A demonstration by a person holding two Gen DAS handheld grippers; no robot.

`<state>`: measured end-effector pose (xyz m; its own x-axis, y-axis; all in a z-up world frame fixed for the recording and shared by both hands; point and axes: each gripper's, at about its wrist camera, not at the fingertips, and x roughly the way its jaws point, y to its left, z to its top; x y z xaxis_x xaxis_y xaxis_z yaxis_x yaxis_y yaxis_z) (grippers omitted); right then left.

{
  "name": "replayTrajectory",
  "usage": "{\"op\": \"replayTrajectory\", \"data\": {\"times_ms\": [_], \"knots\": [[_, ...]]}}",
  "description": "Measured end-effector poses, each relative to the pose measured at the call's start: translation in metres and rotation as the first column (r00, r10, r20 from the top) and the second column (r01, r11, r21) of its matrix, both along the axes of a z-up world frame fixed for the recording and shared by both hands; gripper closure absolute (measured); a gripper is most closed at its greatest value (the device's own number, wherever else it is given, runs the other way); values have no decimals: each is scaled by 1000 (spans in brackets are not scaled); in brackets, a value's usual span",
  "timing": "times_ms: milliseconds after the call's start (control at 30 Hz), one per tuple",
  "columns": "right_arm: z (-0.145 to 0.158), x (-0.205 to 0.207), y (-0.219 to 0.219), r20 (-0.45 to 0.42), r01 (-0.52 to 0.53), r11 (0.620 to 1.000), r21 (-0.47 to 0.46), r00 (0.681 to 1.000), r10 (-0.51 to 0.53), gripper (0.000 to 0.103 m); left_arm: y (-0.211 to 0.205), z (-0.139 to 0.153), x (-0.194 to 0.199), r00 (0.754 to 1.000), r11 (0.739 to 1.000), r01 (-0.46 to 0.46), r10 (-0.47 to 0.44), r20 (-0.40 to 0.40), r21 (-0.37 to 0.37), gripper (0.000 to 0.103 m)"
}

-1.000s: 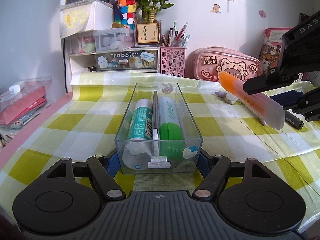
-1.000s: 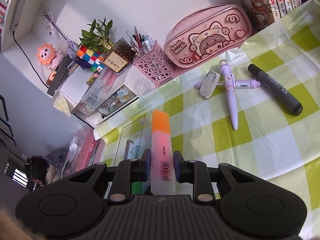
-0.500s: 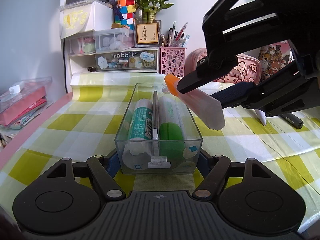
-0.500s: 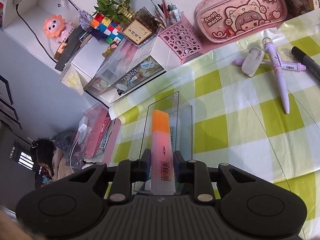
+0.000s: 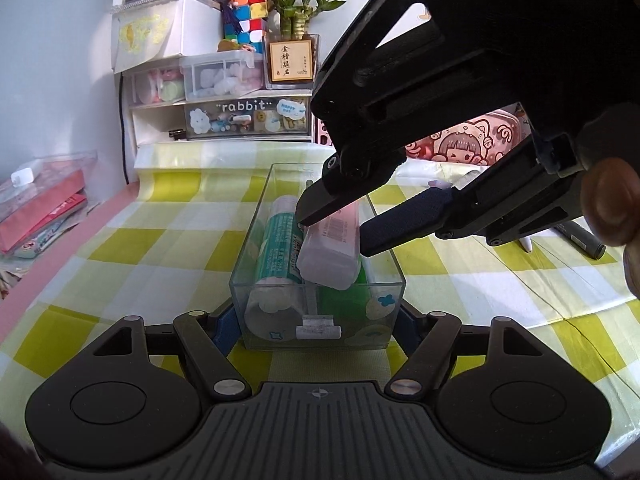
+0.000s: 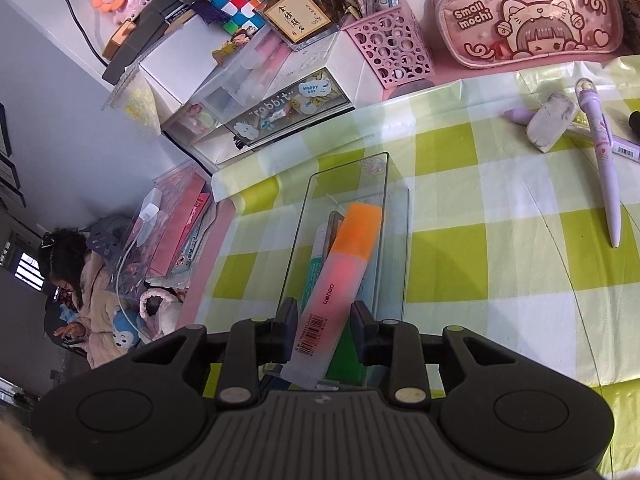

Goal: Organize stationery
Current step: 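Lower the orange highlighter into the clear box and open the right gripper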

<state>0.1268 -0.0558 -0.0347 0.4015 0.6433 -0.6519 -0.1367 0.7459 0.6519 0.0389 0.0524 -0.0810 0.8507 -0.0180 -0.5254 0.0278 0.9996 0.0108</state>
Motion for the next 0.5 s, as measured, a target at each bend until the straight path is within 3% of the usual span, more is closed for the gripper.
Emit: {"op": "replayTrajectory", "data": {"times_ms": [200,300,500], "knots": [[0,2,-17,49,-82,994,69,996,79,93,11,0,6,999,999,46,-46,-14,-7,30],[5,10,-31,122,-79,996,28,990,75,93,19,1,11,997,997,69,-69,-24,-17,30],[2,49,-48,128,-93,994,61,988,84,93,32,1,20,991,992,124,-125,-39,-16,30]]}}
